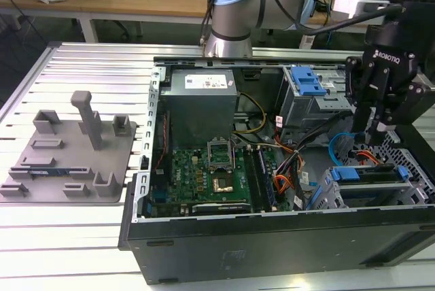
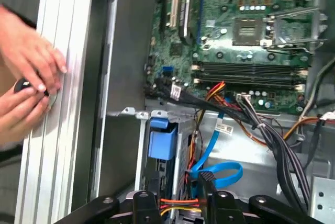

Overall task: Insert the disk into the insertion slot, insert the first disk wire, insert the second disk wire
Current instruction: 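Insert the second disk wire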

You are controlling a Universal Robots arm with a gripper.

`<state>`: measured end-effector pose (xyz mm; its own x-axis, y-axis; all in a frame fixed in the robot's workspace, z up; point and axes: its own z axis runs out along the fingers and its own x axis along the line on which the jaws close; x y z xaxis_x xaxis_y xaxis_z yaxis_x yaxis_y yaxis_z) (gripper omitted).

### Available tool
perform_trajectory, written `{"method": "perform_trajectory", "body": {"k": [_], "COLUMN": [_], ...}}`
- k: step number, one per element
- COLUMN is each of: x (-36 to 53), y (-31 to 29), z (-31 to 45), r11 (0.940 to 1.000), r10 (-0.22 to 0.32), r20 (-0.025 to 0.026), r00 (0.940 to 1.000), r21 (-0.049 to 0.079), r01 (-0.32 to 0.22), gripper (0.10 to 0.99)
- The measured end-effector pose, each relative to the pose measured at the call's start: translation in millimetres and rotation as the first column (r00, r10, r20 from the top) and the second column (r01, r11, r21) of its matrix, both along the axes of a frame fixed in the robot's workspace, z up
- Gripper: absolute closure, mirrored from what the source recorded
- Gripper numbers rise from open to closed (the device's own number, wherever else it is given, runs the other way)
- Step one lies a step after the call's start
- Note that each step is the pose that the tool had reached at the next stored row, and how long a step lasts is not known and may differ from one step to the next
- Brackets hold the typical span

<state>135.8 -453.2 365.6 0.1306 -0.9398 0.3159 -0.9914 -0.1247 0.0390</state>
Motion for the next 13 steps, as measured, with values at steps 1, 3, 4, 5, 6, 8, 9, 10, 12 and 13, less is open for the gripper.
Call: {"method": "perform_trajectory", "body": {"k": [1, 3, 4, 5, 6, 8, 9, 10, 12, 13], "x": [-2.7, -8.6, -11.3, -14.1, -15.1, -15.0, -15.0, -14.9, -15.1, -15.0], "y": [0.8, 2.6, 3.3, 3.8, 4.1, 4.1, 4.5, 5.0, 5.9, 6.6], "z": [-0.5, -0.9, -1.0, -1.3, -2.1, -2.5, -3.1, -3.4, -4.4, -5.1], "r11": [1.0000, 1.0000, 1.0000, 1.0000, 1.0000, 0.9999, 0.9998, 0.9998, 0.9995, 0.9989], "r10": [0.000, 0.000, 0.000, 0.000, 0.003, 0.011, 0.018, 0.020, 0.032, 0.046], "r20": [0.0087, 0.0224, 0.0265, 0.0304, 0.0431, 0.0596, 0.0643, 0.0642, 0.0512, 0.0491], "r00": [1.0000, 0.9997, 0.9996, 0.9995, 0.9991, 0.9982, 0.9978, 0.9977, 0.9982, 0.9977], "r21": [0.000, 0.001, 0.001, 0.001, 0.002, 0.001, -0.002, -0.004, -0.009, -0.010], "r01": [0.000, 0.000, 0.000, 0.000, -0.003, -0.011, -0.018, -0.019, -0.032, -0.046], "gripper": [0.663, 0.663, 0.663, 0.663, 0.663, 0.663, 0.663, 0.663, 0.663, 0.663]}}
